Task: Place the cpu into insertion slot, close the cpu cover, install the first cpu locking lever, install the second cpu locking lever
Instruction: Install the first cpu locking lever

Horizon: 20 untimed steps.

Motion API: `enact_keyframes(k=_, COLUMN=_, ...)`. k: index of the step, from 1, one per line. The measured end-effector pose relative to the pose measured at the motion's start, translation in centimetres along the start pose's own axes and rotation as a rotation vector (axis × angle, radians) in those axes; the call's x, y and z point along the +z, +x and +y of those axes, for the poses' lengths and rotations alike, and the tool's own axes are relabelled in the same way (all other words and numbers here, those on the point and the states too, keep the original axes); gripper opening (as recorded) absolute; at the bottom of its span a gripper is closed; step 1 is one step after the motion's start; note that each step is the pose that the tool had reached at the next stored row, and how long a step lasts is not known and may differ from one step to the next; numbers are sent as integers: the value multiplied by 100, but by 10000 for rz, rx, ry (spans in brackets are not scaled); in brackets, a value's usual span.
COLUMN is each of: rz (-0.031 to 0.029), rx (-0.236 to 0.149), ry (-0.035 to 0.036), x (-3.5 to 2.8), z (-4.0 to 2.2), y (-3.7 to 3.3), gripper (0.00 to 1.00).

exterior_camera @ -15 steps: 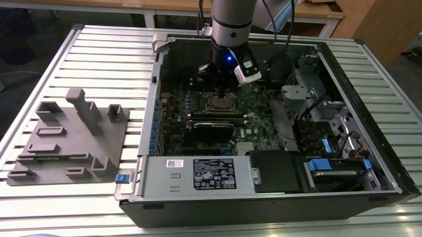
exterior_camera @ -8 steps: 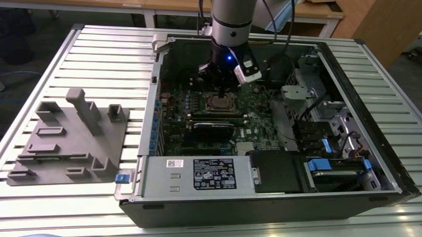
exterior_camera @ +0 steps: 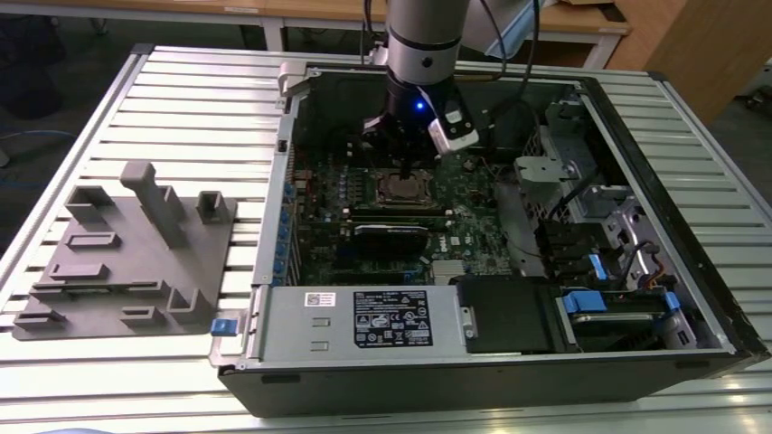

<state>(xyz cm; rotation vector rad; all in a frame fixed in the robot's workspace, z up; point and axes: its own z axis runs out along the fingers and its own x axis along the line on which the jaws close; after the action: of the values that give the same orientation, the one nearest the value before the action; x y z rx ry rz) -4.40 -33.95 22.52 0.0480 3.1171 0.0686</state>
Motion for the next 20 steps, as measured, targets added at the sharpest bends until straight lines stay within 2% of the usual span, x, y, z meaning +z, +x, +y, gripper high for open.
enact_keyframes(k=20, rz=2, rx=0, ry=-9, x=-25, z=0, y=0, gripper=11)
